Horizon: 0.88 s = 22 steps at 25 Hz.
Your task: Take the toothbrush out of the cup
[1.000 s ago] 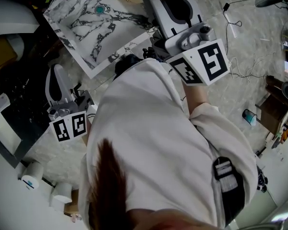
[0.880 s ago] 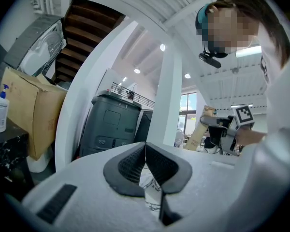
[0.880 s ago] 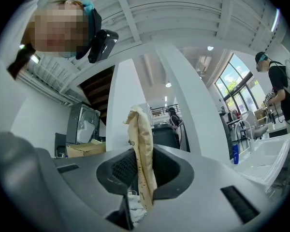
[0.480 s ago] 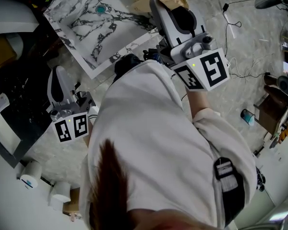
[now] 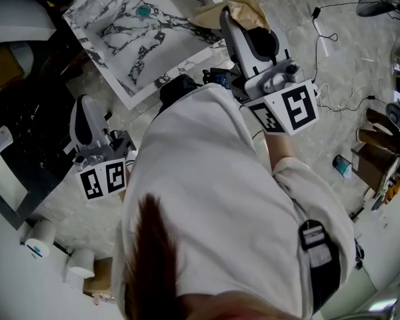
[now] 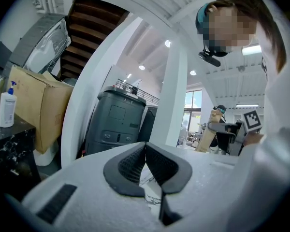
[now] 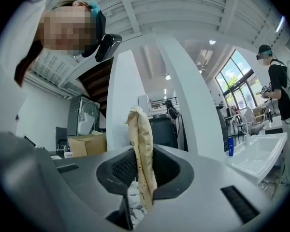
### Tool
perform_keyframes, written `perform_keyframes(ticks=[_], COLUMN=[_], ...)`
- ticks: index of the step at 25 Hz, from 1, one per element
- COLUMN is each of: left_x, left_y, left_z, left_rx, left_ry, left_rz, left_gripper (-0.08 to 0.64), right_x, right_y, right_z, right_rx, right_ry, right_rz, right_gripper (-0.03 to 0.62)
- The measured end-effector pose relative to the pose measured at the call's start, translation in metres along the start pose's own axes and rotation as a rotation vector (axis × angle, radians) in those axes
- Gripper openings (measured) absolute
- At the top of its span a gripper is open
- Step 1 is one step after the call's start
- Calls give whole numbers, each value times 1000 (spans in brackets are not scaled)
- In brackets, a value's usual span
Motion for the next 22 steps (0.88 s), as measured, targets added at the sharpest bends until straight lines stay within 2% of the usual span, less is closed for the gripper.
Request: perform_keyframes(ticks=[7, 22], left_x=[-5, -17], left_y=[2, -1], left_z=[-2, 7], left_rx=[28, 15], left_ry=[4, 2], left_rz=[-8, -47], left_gripper=[15, 15], right_x=[-16, -33], right_y=[10, 28], right_z=[4, 15], right_rx=[-8, -35], right_ry=[-21, -44], right_rz=[-55, -113], right_gripper=[67, 67])
Point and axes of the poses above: the fingertips, and each gripper's own axes: y backward along the fingers, z to its right, x out of its top, the point moved 6 cm from there along y, backward along the fingers, and after that the axes turned 4 degrees about x, right-handed, at the moved point
